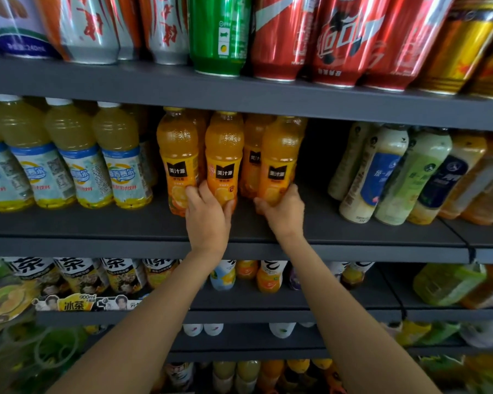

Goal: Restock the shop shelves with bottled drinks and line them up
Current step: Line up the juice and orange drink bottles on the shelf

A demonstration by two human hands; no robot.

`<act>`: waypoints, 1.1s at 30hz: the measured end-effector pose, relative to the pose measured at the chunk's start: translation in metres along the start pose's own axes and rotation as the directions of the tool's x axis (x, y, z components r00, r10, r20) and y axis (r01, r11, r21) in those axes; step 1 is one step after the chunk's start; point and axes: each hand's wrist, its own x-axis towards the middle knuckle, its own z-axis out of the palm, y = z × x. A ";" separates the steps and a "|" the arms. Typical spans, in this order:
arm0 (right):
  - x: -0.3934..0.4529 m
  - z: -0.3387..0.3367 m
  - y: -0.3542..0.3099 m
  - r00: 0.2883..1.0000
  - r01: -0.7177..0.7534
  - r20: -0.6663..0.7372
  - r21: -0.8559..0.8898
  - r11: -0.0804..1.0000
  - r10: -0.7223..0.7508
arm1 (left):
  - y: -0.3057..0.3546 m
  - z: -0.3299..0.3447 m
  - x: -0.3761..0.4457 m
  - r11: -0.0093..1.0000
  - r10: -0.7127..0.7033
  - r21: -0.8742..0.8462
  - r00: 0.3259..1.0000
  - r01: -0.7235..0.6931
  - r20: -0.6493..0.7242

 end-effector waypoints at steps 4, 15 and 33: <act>-0.017 0.020 -0.020 0.998 0.057 0.019 0.042 0.997 -0.058 | 0.001 -0.003 0.001 1.000 -0.005 -0.022 1.000 0.005 0.014; -0.013 0.015 -0.017 0.999 0.043 0.029 -0.079 0.996 -0.041 | 0.002 0.000 0.001 0.997 -0.033 -0.068 0.999 0.035 0.040; 0.109 -0.008 0.009 0.990 -0.131 0.043 -0.019 0.991 0.131 | 0.046 -0.009 0.010 0.964 0.168 0.177 0.969 -0.200 0.182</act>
